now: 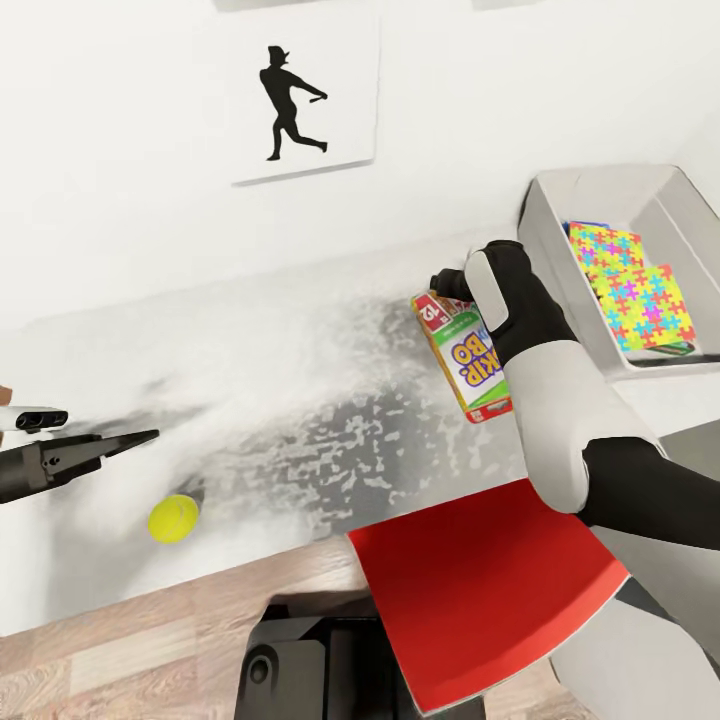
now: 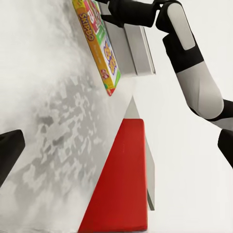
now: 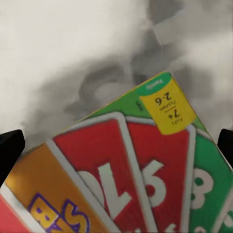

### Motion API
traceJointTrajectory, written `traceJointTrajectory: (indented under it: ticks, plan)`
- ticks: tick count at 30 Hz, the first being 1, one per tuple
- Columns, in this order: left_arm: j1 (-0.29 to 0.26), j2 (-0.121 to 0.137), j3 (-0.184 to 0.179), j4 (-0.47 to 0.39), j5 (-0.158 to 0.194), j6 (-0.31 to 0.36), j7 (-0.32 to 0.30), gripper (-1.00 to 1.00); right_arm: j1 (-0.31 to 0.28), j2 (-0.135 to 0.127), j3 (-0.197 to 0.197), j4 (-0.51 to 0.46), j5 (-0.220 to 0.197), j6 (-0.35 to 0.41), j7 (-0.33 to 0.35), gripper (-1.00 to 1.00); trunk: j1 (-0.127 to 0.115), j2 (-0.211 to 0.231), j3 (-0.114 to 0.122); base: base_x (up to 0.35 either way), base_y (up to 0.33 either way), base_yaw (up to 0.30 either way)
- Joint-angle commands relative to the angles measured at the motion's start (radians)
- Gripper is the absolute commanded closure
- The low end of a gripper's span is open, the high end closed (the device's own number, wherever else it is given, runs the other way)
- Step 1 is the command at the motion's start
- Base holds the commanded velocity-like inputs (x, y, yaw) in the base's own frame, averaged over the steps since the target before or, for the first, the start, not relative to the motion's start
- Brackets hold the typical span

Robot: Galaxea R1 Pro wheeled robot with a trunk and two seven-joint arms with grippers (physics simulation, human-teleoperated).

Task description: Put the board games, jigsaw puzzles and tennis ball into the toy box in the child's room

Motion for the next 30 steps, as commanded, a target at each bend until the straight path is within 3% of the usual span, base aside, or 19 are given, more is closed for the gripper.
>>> traceJointTrajectory:
  ticks: [1, 30]
  plan:
    - [0.000, 0.000, 0.000, 0.000, -0.001, 0.011, -0.004, -1.00, 0.000, 0.000, -0.001, -0.001, -0.011, 0.001, -0.008, -1.00, 0.000, -0.002, -0.001, -0.164, 0.097, 0.000]
    - [0.000, 0.000, 0.003, -0.004, 0.001, 0.014, -0.004, -1.00, 0.001, 0.000, -0.001, -0.001, -0.018, 0.005, -0.007, -1.00, 0.000, -0.002, -0.001, -0.114, 0.079, 0.000]
